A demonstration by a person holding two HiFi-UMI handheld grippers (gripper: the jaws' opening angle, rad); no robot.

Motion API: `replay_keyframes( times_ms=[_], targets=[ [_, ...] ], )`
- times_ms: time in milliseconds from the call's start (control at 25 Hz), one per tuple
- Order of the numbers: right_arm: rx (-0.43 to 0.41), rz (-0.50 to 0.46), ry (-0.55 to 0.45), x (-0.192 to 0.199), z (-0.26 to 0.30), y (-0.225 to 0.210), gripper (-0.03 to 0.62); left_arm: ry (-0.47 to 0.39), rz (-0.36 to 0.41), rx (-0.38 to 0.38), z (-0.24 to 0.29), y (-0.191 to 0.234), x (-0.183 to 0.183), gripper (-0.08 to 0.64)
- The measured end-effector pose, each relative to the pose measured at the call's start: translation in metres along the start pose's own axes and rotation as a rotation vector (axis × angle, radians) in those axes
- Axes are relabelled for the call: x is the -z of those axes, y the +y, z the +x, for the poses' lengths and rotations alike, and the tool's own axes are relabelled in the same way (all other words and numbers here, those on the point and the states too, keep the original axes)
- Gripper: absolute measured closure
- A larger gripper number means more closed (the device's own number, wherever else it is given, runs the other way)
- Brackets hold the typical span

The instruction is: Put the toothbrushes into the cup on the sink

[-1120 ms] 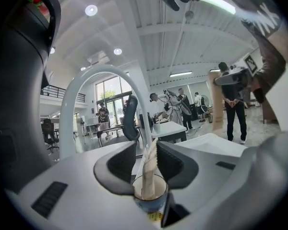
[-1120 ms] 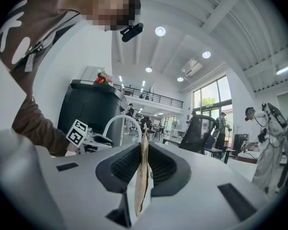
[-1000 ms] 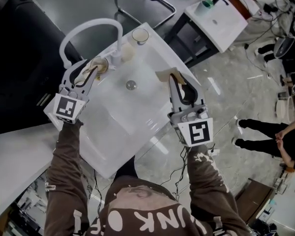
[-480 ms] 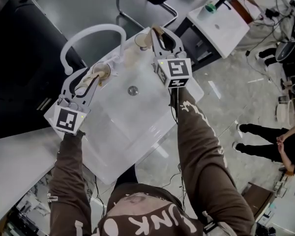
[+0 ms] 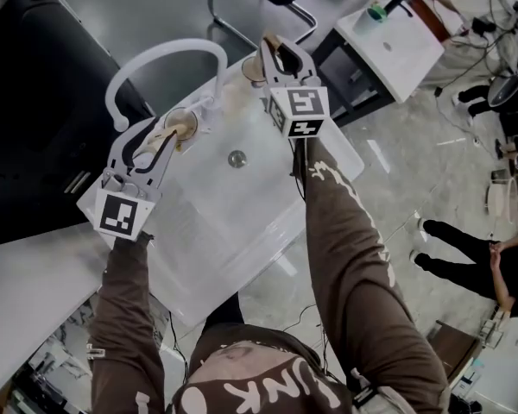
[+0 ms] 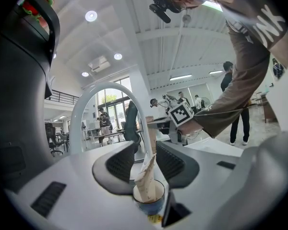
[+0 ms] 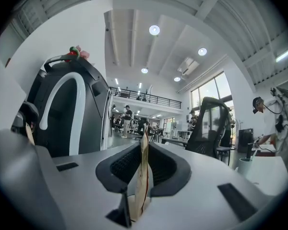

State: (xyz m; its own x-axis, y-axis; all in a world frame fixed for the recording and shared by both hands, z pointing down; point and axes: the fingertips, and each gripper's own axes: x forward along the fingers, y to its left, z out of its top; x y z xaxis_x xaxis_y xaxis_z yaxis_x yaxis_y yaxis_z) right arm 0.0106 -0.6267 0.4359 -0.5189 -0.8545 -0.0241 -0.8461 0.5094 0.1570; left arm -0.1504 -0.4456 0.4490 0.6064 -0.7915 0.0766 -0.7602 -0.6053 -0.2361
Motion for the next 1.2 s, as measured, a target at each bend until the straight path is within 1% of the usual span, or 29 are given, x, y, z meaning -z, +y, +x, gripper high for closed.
replay_keyframes(
  times_ms=[160, 320, 360, 400, 440, 520, 560, 600, 720, 880, 1080, 1200],
  targets=[
    [-0.001, -0.006, 0.06, 0.031, 0.005, 0.005, 0.529, -0.009, 0.0, -0.003, 0.002, 0.0, -0.001, 0.433],
    [0.006, -0.004, 0.081, 0.049, 0.005, 0.005, 0.515, -0.004, 0.002, -0.007, 0.004, 0.0, -0.001, 0.433],
    [0.001, 0.003, 0.086, 0.052, 0.004, 0.005, 0.478, -0.003, 0.003, -0.006, 0.005, 0.0, -0.001, 0.433],
    [-0.007, 0.009, 0.093, 0.055, 0.004, 0.006, 0.401, -0.003, 0.004, -0.005, 0.006, -0.001, -0.001, 0.433],
    [-0.018, 0.012, 0.099, 0.058, 0.004, 0.007, 0.343, -0.003, 0.005, -0.004, 0.006, -0.002, -0.001, 0.433],
    [-0.039, 0.014, 0.101, 0.059, 0.002, 0.01, 0.268, -0.006, 0.005, -0.003, 0.007, -0.004, -0.002, 0.433],
    [-0.046, 0.011, 0.095, 0.055, -0.001, 0.01, 0.247, -0.007, 0.005, -0.002, 0.007, -0.005, -0.003, 0.433],
    [-0.05, 0.005, 0.081, 0.049, -0.005, 0.011, 0.24, -0.007, 0.006, 0.0, 0.007, -0.006, -0.004, 0.433],
    [-0.06, -0.028, 0.021, 0.019, -0.024, 0.012, 0.235, -0.011, 0.01, 0.004, 0.006, -0.01, -0.011, 0.433],
    [-0.098, -0.068, -0.06, -0.028, -0.062, 0.027, 0.23, -0.025, 0.008, 0.005, 0.0, -0.015, -0.025, 0.433],
    [-0.173, -0.075, -0.189, -0.083, -0.13, 0.069, 0.232, -0.039, 0.01, 0.011, -0.017, -0.034, -0.049, 0.433],
    [-0.204, -0.068, -0.201, -0.096, -0.179, 0.101, 0.238, -0.055, 0.015, 0.021, -0.035, -0.054, -0.068, 0.433]
  ],
)
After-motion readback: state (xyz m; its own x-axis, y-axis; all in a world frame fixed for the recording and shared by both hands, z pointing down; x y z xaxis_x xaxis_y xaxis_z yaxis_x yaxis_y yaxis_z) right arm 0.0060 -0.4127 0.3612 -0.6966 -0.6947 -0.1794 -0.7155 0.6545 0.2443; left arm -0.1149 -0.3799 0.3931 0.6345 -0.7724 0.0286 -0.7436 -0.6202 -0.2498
